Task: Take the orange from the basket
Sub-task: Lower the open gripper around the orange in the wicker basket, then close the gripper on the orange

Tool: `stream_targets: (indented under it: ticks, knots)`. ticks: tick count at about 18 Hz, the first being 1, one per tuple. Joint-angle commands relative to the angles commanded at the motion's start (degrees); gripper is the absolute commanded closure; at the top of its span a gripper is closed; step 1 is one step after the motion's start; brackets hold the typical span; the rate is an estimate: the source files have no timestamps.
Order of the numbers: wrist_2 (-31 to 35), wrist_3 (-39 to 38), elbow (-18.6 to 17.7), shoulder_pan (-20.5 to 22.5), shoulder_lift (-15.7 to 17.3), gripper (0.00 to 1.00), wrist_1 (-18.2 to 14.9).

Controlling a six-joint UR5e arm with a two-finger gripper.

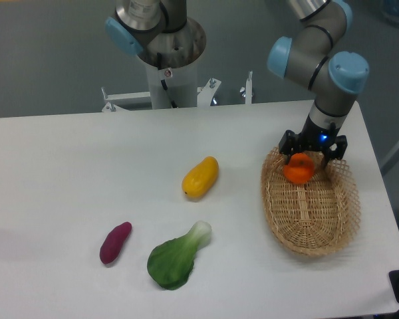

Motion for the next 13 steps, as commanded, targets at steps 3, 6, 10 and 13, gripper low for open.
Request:
stream_targets:
  ticks: [3,6,10,13]
  knots:
    - [0.0,-0.1,-0.1,-0.1,-0.4,0.0,1.0]
    - [0.1,0.9,-0.5,-0.1,-1.1,0.0,2.5]
    - [0.3,1.1,-0.9,-0.1,-1.6,0.05,4.0]
    - [2.4,1.1,-1.0,-0.1,-1.6,0.25,4.0]
